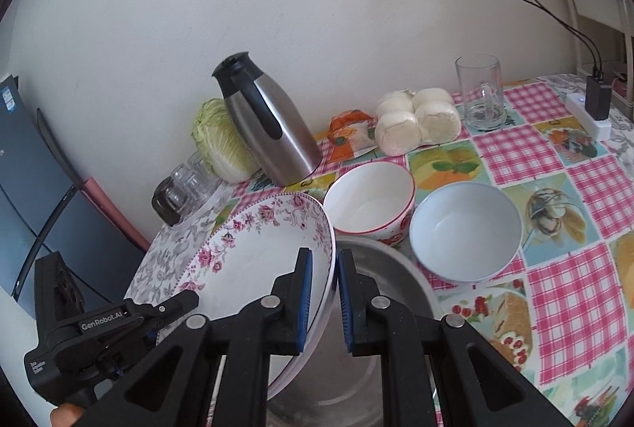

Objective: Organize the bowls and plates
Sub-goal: 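Carry the floral plate with both grippers over the steel plate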

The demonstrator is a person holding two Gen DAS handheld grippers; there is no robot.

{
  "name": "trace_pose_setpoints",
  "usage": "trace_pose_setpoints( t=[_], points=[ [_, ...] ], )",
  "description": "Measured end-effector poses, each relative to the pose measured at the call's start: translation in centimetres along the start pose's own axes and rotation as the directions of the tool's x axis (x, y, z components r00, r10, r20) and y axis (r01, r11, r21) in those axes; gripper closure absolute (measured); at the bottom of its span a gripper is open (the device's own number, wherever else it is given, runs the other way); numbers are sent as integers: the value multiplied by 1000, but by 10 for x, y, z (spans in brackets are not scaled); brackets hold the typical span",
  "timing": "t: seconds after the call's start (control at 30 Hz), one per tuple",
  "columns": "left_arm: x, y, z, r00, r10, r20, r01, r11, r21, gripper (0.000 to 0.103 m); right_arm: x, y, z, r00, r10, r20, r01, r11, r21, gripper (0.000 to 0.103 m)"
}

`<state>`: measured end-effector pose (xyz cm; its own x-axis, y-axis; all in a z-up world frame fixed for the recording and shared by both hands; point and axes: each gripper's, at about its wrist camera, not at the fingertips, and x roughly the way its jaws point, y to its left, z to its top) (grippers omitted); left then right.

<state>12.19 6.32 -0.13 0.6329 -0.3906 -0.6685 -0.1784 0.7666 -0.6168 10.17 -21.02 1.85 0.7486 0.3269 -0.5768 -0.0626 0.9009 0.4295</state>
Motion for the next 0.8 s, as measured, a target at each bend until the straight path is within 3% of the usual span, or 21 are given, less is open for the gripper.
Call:
trace_pose_setpoints(
  t=[0.8],
  points=[
    [40, 3, -22, 985, 114, -128, -110, 993, 39, 87, 29, -40, -25, 985, -80, -150, 85, 996, 25, 89]
  ],
)
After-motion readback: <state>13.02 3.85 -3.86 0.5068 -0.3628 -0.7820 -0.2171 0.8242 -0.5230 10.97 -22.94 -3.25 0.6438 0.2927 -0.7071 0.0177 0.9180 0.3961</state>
